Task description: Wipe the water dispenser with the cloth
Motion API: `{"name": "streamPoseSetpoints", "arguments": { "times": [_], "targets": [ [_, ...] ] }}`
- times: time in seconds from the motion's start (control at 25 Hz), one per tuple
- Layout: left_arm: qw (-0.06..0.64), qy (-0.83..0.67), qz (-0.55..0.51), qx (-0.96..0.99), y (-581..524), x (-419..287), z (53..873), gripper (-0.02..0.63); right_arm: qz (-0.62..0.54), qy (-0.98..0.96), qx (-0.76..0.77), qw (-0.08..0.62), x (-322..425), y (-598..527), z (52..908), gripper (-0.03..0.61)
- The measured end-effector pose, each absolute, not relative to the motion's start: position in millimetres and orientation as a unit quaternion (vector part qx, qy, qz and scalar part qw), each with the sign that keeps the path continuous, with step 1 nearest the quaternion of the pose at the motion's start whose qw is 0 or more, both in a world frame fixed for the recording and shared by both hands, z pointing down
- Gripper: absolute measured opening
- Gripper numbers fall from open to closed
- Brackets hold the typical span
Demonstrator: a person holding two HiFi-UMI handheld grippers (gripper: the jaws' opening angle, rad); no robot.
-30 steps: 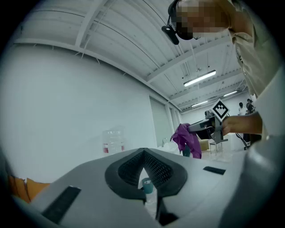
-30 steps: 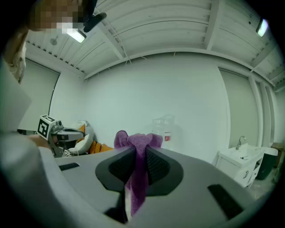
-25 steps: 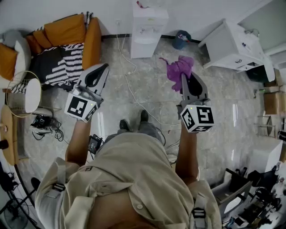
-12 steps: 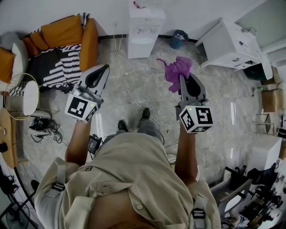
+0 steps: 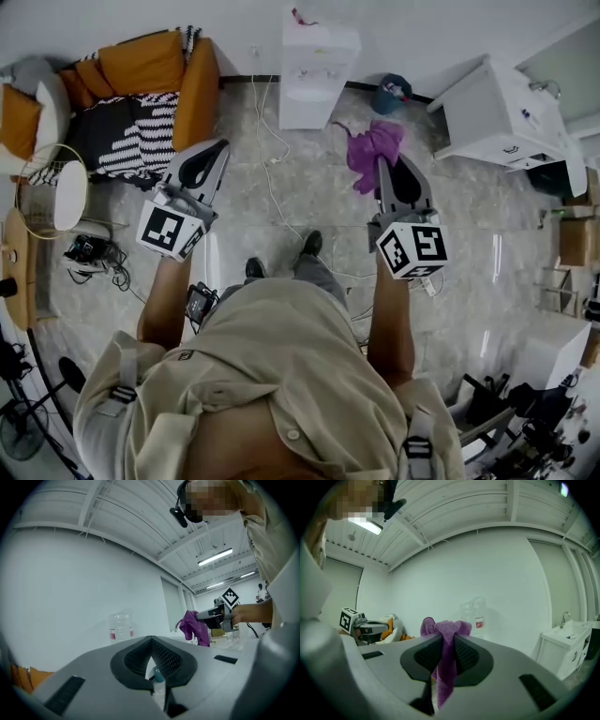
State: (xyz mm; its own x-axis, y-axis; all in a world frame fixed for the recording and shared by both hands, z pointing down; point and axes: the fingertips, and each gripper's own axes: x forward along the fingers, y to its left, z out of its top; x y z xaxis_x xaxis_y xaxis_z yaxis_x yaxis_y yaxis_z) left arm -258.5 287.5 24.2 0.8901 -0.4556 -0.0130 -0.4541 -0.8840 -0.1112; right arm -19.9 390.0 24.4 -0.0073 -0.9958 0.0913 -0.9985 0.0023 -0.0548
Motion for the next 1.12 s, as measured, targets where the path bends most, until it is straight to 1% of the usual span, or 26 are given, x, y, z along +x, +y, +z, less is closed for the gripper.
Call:
{"name": "streamPoseSetpoints", "arguments": {
  "times": [0.36, 0.6, 0.8, 0.88, 1.12],
  "targets": [
    [0.053, 0.288, -0.031, -0.956, 245.5, -190.3, 29.4, 0.015, 0.073, -0.751, 0.657, 0.009, 54.1, 309.5, 43.8, 0.063],
    [0.055, 0.33, -0.046, -0.941, 233.4, -157.6, 28.8, 0.015, 0.087, -0.775, 0.626, 0.008, 94.4, 272.1, 54.5, 0.063],
    [0.048, 0.348, -0.059, -0.935, 230.4, -140.5, 34.3, 0.015, 0.091, -0.785, 0.613, 0.006, 115.8, 254.7, 60.7, 0.063],
    [0.044, 0.345, -0.073, -0.935, 231.6, -134.8, 37.7, 0.015, 0.095, -0.785, 0.613, 0.001, 121.0, 253.5, 62.2, 0.063],
    [0.05, 0.323, -0.071, -0.942, 212.9, -101.1, 36.5, 0.015, 0.11, -0.772, 0.626, -0.005, 144.1, 248.7, 73.6, 0.063]
  ]
}}
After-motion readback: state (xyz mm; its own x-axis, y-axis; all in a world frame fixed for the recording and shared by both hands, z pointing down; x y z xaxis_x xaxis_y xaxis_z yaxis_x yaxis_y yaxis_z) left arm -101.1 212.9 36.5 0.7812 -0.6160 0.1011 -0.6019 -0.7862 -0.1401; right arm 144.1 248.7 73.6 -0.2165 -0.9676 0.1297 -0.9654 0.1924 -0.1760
